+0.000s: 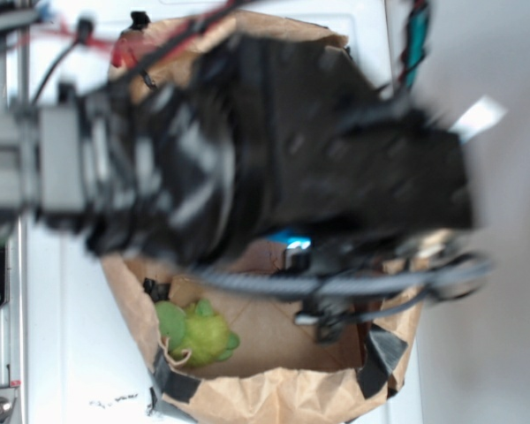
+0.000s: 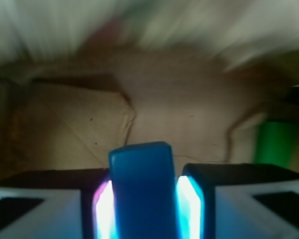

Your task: Grab the blue block.

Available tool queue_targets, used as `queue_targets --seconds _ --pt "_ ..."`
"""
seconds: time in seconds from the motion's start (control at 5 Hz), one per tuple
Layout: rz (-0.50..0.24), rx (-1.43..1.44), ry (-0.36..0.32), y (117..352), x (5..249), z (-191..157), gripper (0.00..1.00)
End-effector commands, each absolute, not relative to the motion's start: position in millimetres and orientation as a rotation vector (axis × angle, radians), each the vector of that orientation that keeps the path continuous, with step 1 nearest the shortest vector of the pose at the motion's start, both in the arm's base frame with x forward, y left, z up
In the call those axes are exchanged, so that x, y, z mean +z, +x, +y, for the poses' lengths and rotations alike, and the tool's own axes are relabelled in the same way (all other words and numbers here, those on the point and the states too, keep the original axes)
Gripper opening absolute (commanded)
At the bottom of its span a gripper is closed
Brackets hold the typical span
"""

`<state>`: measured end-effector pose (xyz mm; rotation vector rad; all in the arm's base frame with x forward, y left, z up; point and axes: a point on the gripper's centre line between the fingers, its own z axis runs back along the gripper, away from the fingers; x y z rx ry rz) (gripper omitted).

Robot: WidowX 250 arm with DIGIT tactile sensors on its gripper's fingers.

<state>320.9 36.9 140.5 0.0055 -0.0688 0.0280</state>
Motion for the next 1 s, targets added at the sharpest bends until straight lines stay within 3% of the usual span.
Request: queue_targets --seconds 0.0,0.2,0.6,0.8 --pt "-0.08 0.079 -0.038 317.8 190.5 64.1 0.0" --pt "-0.167 -0.003 -0.061 291.6 191.1 64.2 0.0" --pt "-0.268 -0.118 -0.102 259.0 194.1 47.2 0.0" --pt "-0.271 -0.107 -0.074 267.9 188.9 39.4 0.0"
